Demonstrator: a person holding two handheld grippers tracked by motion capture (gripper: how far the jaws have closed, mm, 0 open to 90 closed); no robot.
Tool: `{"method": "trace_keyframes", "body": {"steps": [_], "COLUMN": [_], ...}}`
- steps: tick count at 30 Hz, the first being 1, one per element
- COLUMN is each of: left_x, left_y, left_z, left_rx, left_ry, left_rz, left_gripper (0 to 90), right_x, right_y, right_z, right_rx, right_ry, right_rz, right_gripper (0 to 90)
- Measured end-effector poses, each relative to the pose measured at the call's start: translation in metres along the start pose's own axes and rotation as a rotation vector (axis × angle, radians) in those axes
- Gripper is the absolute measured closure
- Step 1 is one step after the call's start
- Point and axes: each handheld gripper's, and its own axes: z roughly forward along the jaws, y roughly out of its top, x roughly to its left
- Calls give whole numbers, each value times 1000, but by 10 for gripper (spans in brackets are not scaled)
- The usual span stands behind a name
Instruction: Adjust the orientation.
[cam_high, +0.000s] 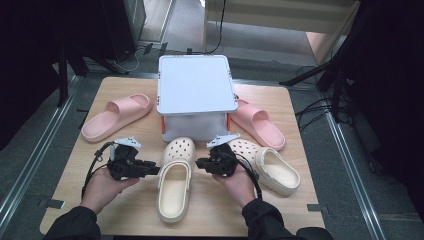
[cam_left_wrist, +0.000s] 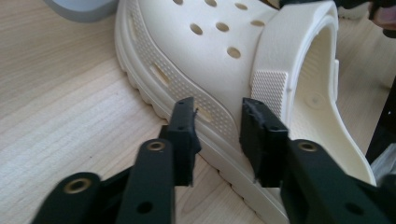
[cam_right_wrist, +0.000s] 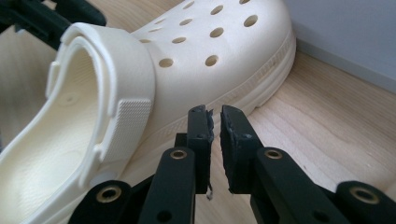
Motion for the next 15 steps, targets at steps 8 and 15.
{"method": "trace_keyframes", "body": {"steps": [8,15], "left_x": [1,-3], "left_y": [6,7], "left_z": [-4,-9], "left_rx": [-21,-33], "left_ry": [-5,-1], "left_rz": [17,47], "left_gripper": [470,411], "right_x": [-6,-13], "right_y": [-7,-21], "right_z": [-27,-58], "right_rx": [-17,-27], "right_ry": [11,-7], "right_rz": [13,-7], "right_gripper": [706,657]}}
